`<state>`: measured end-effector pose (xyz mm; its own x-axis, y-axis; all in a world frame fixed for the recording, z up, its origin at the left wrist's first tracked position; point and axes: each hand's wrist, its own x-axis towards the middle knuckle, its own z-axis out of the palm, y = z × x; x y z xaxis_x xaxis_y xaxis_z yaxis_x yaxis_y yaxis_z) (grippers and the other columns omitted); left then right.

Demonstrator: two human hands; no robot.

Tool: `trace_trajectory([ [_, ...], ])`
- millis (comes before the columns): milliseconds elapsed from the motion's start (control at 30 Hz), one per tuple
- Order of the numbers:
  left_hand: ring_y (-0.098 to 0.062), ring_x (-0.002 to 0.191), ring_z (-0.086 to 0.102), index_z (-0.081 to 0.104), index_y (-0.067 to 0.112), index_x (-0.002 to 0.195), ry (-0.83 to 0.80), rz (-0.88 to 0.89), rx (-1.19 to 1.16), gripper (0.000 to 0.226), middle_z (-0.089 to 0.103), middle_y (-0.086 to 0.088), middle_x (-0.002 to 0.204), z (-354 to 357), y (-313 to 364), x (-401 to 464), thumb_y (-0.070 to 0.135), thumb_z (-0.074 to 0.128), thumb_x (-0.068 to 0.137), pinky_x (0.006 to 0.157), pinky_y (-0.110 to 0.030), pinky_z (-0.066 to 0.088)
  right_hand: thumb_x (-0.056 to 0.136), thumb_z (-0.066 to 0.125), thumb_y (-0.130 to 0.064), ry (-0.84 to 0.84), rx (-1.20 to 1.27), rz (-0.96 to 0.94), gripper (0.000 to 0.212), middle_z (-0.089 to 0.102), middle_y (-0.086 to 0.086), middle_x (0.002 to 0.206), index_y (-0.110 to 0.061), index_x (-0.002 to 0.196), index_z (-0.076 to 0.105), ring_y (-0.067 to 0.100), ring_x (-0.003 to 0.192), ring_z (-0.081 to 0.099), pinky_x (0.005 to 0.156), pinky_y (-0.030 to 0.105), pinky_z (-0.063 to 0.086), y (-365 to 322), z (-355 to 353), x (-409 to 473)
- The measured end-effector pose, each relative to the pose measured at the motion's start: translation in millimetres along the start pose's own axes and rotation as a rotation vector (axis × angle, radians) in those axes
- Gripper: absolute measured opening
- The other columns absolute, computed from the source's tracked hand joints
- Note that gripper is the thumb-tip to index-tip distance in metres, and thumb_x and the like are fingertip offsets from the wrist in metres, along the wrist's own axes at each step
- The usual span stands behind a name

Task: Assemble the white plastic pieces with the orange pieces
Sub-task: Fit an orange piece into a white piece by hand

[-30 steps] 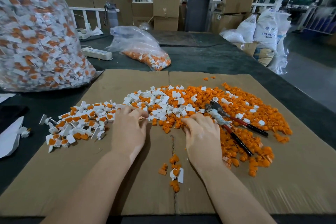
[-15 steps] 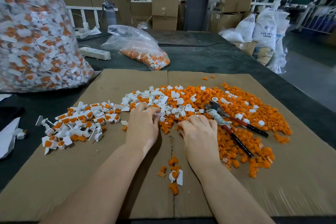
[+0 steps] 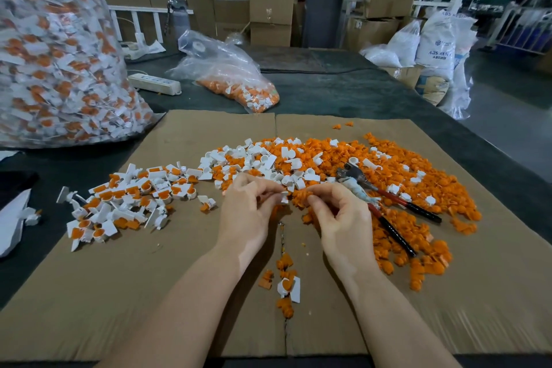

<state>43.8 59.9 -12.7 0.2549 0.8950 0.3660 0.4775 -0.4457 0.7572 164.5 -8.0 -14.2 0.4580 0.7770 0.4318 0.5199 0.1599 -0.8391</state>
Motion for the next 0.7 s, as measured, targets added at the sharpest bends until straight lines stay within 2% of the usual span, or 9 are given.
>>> trace_trajectory([
  [100,0.007,0.081,0.046,0.064,0.028,0.088,-0.042,0.02,-0.066,0.012,0.05,0.017,0.086,1,2,-7,0.016,0.061,0.089,0.07,0.002,0.031,0.086,0.061,-0.001,0.004,0.067,-0.002,0.018,0.064,-0.013,0.08,-0.019,0.087,0.066,-0.004,0.081,0.06,0.07,0.007,0.045,-2,-2,0],
  [233,0.002,0.086,0.055,0.064,0.03,0.089,-0.082,-0.008,-0.161,0.014,0.061,0.014,0.091,-1,2,-10,0.017,0.061,0.089,0.07,0.0,0.036,0.086,0.06,0.001,-0.017,0.182,0.027,0.023,0.068,-0.006,0.079,-0.021,0.083,0.065,0.002,0.077,0.064,0.07,0.012,0.049,-4,-3,1],
  [333,0.004,0.082,0.059,0.067,0.03,0.089,-0.091,-0.058,-0.243,0.01,0.065,0.017,0.084,-3,3,-11,0.021,0.062,0.089,0.068,-0.001,0.039,0.086,0.06,0.002,-0.029,0.215,0.03,0.025,0.069,-0.005,0.079,-0.023,0.082,0.064,0.004,0.078,0.065,0.071,0.013,0.05,-5,-3,0],
  [433,0.007,0.077,0.06,0.068,0.028,0.085,-0.09,-0.076,-0.293,0.006,0.067,0.016,0.077,-4,5,-11,0.025,0.063,0.087,0.068,-0.002,0.041,0.085,0.061,0.002,-0.027,0.197,0.009,0.024,0.067,-0.007,0.078,-0.022,0.082,0.065,0.001,0.077,0.063,0.068,0.01,0.048,-5,-3,-1],
  [567,-0.007,0.082,0.062,0.067,0.023,0.096,-0.079,-0.127,-0.347,0.017,0.067,0.003,0.086,-7,1,-11,0.009,0.065,0.086,0.074,-0.01,0.048,0.086,0.061,-0.001,-0.034,0.162,-0.001,0.019,0.068,-0.005,0.079,-0.019,0.085,0.066,0.003,0.078,0.064,0.069,0.013,0.05,-2,-2,-1],
  [700,-0.004,0.081,0.062,0.067,0.024,0.104,-0.095,-0.149,-0.34,0.02,0.066,0.005,0.087,-10,0,-11,0.014,0.064,0.087,0.072,-0.007,0.046,0.085,0.065,-0.008,-0.032,0.011,-0.031,0.01,0.066,-0.011,0.077,-0.017,0.088,0.068,0.002,0.075,0.063,0.067,0.014,0.05,2,2,-5],
])
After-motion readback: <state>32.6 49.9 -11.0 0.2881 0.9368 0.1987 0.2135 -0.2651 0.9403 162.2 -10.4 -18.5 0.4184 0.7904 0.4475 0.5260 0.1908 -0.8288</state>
